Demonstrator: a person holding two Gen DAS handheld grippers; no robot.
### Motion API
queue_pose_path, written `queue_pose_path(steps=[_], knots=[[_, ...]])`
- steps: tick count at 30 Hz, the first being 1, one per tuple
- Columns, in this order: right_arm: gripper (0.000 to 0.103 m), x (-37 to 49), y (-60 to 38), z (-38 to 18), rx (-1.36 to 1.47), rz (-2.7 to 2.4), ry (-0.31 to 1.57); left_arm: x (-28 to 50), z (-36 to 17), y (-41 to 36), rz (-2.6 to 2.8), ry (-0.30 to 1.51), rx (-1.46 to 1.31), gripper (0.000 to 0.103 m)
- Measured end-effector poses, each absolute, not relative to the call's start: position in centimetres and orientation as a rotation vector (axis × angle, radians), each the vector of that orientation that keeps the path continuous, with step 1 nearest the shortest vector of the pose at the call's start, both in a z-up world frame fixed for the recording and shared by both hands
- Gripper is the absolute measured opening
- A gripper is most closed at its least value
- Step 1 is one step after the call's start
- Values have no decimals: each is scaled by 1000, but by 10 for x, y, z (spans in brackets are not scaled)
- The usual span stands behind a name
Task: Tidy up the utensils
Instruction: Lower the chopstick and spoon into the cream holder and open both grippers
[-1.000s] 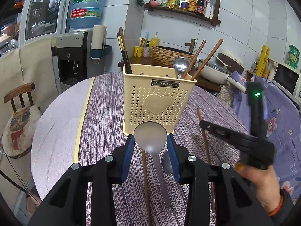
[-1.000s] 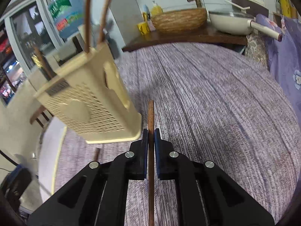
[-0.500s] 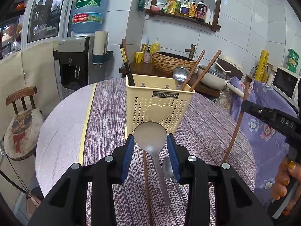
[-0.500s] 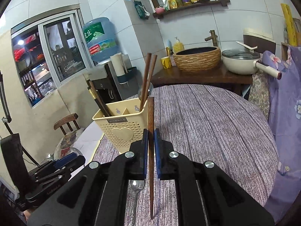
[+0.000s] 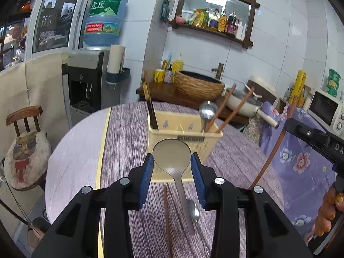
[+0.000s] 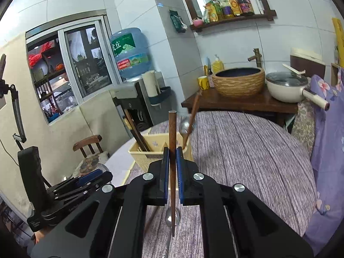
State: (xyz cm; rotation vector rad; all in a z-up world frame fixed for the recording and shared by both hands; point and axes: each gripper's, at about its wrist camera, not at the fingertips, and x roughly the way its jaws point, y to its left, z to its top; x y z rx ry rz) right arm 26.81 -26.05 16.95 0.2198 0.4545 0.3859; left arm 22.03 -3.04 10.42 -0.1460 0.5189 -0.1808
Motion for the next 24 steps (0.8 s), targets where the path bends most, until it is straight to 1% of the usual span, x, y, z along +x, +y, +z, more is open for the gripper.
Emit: queue_pose_path(steps=[9,13,16,19,24], knots=[[7,296,-242,261,205,360,260,269,195,-16,-96,354,-176,36],[7,321,-232,279,198,316,222,293,216,-21,-27,288,-146,36],[7,336,-224,276,186,282,218,304,211,-30,7,269,-99,36],[7,349,-216,262,181,270,236,310,193,-36,13,274,-78,36],[8,367,-200,211,138,238,289,313,155,-44,9,313,-55,36]])
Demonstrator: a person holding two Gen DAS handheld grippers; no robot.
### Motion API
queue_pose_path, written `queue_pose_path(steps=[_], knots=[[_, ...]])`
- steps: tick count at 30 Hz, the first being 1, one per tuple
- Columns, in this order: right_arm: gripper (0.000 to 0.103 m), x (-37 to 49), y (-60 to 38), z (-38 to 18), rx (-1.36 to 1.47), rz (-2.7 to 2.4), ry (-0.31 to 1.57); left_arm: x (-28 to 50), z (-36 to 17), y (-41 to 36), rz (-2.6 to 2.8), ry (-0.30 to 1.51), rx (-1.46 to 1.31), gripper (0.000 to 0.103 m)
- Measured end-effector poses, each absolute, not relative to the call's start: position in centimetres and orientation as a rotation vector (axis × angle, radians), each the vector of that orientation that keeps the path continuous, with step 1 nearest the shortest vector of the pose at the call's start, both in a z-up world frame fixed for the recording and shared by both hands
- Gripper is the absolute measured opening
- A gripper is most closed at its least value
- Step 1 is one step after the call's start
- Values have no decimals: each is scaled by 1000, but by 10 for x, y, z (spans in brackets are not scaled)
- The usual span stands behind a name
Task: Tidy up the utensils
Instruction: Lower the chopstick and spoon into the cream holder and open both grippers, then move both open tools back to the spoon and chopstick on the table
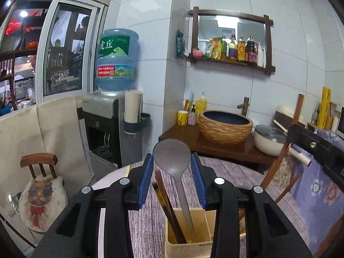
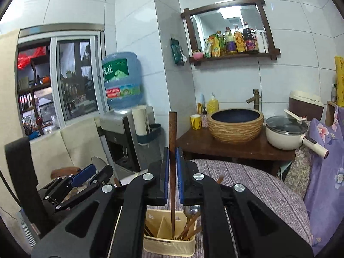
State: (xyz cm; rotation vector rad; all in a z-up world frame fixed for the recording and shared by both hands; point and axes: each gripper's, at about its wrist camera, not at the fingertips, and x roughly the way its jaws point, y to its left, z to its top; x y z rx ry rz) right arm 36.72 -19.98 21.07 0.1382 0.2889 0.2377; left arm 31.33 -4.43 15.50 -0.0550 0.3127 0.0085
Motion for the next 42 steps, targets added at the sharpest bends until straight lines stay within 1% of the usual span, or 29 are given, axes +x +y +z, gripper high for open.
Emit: queue_pose_path(steps=[9,15,19,20,21,22,23,24,25,26,27,28,33,35,42], knots=[[8,373,-186,150,84,237,372,313,110,-48,-14,385,-43,36],[8,373,-184,134,54,231,391,313,89,-50,-18,426,-20,36],[8,362,-185,136,26,236,347,304,87,-42,-31,436,-59,38],[13,362,-185,136,26,236,347,301,88,-41,-39,433,-62,40],[28,358,-185,138,15,240,339,294,90,-39,-39,423,-63,46],[40,353,-185,139,5,241,330,289,91,-38,-36,413,-61,54],[61,349,-185,141,-1,237,320,280,94,-36,-34,397,-61,58],[67,342,-187,143,-7,226,298,271,95,-33,-34,381,-65,65],[67,333,-189,145,-16,215,268,263,96,-31,-32,370,-70,70],[70,324,-191,146,-27,209,250,254,96,-27,-24,361,-73,73],[77,317,-192,147,-37,207,243,248,96,-25,-16,358,-77,77],[79,311,-194,147,-40,208,241,239,95,-21,-13,357,-82,82],[89,280,-201,137,-32,223,254,214,78,-11,-7,401,-86,96],[93,269,-203,124,-28,218,294,210,65,-7,-8,446,-80,97],[93,255,-201,58,-60,212,499,199,16,10,23,607,-114,97]])
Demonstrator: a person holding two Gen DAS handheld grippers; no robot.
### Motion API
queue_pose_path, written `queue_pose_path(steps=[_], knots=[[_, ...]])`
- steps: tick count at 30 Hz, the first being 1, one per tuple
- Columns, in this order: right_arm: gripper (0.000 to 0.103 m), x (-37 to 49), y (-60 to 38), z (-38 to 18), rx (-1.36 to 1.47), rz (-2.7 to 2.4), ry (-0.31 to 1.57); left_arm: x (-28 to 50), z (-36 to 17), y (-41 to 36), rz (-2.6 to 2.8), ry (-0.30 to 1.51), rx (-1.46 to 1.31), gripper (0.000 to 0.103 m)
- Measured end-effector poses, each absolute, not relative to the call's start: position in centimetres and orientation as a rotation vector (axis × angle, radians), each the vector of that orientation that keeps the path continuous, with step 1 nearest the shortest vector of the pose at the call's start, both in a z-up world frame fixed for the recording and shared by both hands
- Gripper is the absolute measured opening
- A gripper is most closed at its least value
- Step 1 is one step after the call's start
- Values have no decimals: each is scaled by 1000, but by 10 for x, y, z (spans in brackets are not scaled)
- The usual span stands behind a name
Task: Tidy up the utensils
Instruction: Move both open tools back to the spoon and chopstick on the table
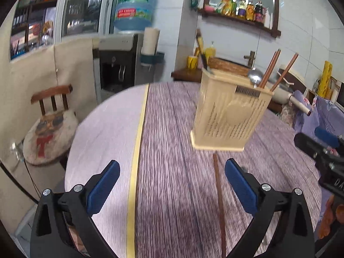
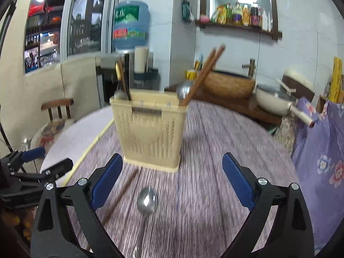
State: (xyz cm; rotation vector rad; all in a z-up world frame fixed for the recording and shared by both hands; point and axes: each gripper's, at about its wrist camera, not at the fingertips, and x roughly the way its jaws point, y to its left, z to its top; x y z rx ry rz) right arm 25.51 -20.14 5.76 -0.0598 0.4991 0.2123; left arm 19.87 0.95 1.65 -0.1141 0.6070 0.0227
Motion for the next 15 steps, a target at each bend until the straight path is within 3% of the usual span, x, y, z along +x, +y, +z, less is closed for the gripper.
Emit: queue_pose_path(steps=[7,15], knots=[[92,248,-202,-3,-40,191,665,186,-7,20,82,677,-90,97],[82,253,-197,-34,-24,213,782,180,-19,17,65,719,-61,97]])
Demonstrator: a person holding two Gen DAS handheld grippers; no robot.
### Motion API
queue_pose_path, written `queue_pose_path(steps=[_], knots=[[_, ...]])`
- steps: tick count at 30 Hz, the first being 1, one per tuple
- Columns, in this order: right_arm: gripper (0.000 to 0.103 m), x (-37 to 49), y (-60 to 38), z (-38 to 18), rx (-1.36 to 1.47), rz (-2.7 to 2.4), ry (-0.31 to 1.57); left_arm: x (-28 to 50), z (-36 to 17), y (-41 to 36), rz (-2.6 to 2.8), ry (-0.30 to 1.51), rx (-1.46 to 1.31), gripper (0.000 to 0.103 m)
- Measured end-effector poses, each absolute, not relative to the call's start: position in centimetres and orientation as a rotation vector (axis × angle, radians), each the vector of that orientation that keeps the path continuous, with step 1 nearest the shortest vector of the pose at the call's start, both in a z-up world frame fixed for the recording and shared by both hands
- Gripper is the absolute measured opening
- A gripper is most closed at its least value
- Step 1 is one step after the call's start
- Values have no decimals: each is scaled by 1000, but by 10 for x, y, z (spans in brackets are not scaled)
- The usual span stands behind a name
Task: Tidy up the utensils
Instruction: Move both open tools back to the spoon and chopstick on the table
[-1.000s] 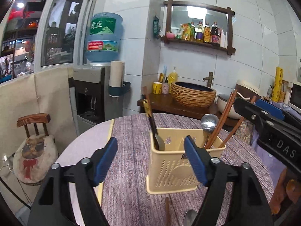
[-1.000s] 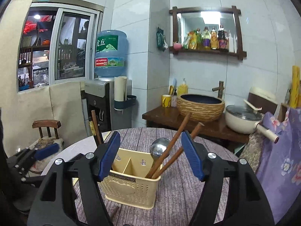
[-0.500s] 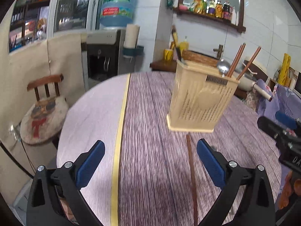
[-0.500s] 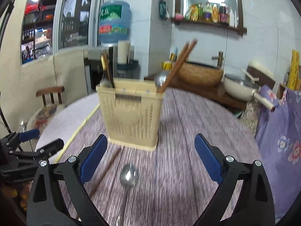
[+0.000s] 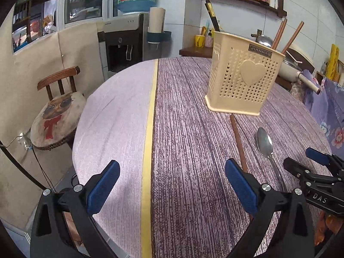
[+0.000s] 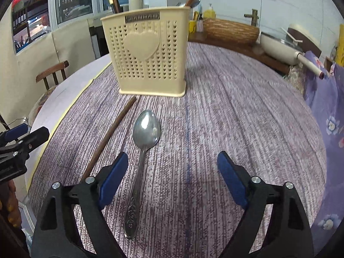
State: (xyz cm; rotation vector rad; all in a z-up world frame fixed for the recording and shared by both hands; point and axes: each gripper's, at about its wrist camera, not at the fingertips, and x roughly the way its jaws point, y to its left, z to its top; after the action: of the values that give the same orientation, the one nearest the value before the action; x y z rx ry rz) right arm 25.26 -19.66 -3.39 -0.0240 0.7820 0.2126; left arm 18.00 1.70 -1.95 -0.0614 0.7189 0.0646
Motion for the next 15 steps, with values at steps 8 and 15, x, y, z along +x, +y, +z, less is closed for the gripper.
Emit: queue_pose_path(steps=[8,15], knots=[[79,266,-174,-47,-73,248,841,180,-22,11,3,735,-67,97],[70,285,-164,-50,-78,239,904,179,-21,10,-29,734,-70,97]])
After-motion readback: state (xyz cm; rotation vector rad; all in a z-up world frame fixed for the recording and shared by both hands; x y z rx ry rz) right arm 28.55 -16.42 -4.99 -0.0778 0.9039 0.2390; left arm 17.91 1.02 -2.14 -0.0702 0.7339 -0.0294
